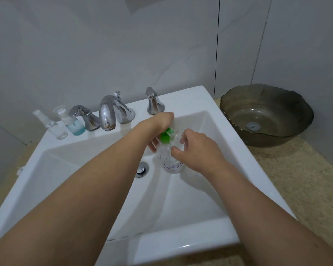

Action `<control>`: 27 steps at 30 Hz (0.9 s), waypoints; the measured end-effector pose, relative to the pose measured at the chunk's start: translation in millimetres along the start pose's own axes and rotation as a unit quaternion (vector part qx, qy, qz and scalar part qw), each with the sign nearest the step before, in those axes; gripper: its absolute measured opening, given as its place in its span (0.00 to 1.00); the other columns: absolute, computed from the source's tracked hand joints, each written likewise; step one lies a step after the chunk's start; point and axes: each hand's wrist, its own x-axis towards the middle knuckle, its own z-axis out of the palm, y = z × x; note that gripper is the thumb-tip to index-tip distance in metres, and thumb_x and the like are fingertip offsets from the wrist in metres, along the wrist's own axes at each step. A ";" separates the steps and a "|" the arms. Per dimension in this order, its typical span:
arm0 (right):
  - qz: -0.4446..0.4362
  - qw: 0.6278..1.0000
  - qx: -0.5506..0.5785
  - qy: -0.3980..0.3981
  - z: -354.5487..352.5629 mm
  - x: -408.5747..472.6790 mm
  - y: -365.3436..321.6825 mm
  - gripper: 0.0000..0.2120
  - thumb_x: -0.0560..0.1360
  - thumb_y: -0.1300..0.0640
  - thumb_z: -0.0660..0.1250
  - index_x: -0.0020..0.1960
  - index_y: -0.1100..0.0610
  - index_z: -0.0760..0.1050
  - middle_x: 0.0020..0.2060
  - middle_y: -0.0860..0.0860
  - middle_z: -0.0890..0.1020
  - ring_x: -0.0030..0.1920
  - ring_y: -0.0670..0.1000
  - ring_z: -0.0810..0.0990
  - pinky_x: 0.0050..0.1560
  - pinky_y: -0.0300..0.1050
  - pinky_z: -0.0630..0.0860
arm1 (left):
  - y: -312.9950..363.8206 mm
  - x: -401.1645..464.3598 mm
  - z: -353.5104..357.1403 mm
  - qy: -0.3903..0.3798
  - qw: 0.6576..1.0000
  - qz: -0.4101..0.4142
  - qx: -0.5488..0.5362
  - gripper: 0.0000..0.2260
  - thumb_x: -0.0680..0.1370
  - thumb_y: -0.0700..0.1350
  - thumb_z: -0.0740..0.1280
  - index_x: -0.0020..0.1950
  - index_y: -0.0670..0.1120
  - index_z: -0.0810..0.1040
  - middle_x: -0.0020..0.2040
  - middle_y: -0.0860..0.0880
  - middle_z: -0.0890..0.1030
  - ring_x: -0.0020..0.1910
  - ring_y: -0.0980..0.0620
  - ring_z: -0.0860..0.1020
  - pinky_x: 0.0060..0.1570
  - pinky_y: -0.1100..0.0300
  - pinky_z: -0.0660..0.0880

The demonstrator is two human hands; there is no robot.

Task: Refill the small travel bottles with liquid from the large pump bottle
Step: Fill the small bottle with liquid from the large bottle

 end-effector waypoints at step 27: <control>-0.017 1.000 -0.004 0.019 -3.9 -1.0 -4.8 0.16 0.73 0.41 0.65 0.52 0.51 0.69 0.42 0.44 0.75 0.42 0.50 0.74 0.42 0.44 0.66 | 3.1 3.6 -13.7 -0.080 0.996 -0.036 -0.006 0.37 0.79 0.71 0.52 0.67 0.40 0.74 0.62 0.38 0.80 0.59 0.33 0.79 0.60 0.36 0.75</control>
